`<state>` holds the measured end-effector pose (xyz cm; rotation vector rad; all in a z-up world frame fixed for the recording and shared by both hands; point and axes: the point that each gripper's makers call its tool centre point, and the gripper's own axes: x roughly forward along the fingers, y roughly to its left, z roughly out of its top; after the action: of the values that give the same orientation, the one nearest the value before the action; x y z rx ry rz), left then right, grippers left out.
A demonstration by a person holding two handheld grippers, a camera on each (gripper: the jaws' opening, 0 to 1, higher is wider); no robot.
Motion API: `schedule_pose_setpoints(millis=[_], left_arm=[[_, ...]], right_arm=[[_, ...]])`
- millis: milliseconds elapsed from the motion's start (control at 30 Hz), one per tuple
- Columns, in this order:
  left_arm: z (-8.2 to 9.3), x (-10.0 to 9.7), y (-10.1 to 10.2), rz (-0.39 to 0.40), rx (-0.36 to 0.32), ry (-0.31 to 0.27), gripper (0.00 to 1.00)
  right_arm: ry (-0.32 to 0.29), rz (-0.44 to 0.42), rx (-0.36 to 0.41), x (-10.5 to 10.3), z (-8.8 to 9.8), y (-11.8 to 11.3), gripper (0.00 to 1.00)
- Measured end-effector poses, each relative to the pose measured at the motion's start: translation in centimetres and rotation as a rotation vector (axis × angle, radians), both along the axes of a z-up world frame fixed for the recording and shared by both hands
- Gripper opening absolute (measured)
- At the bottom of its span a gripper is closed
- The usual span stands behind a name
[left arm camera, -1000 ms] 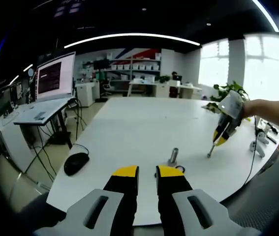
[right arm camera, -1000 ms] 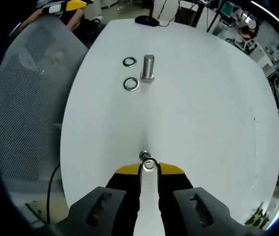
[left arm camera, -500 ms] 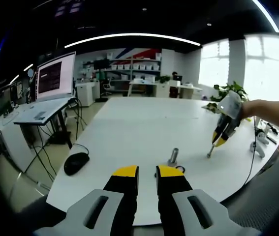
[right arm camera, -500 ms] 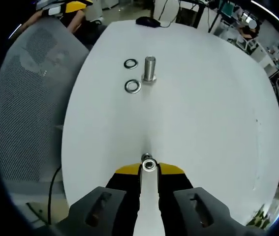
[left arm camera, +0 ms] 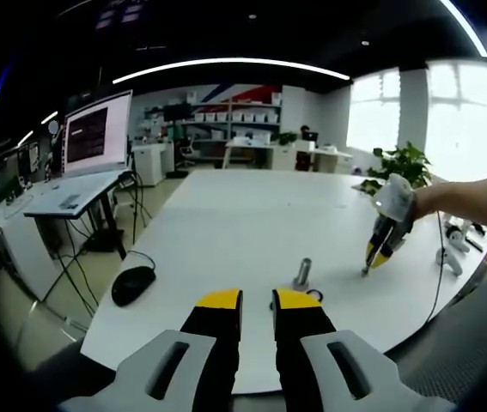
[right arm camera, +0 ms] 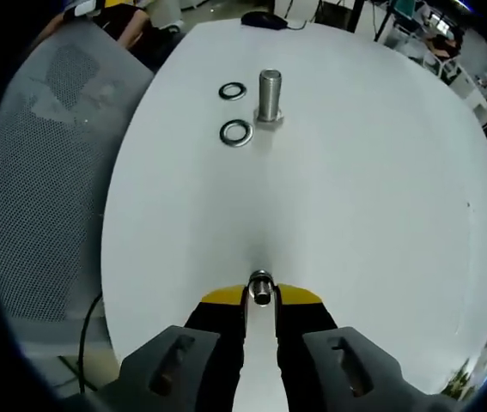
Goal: Place the washer onto the threaded stud by aligning its center hole with the stud, sliding it down to the base, and recovering from edge contact or off-axis alignment until the washer reaches the visible bottom stop.
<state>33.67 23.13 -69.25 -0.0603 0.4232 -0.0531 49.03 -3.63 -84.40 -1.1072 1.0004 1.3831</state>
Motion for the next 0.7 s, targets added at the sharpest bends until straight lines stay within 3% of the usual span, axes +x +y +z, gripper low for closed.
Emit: schedule_pose_setpoints(millis=[200, 333, 700], left_arm=[[-0.1, 0.0, 0.0, -0.004, 0.003, 0.005, 0.12], [-0.2, -0.1, -0.1, -0.007, 0.006, 0.013, 0.12], [-0.6, -0.2, -0.3, -0.026, 0.02, 0.035, 0.11]], right_arm=[[0.006, 0.002, -0.024, -0.1, -1.2, -0.3, 0.14], [-0.013, -0.012, -0.021, 0.2, -1.0, -0.3, 0.17], [-0.1, -0.06, 0.102, 0.0, 3.5, 1.2, 0.28]])
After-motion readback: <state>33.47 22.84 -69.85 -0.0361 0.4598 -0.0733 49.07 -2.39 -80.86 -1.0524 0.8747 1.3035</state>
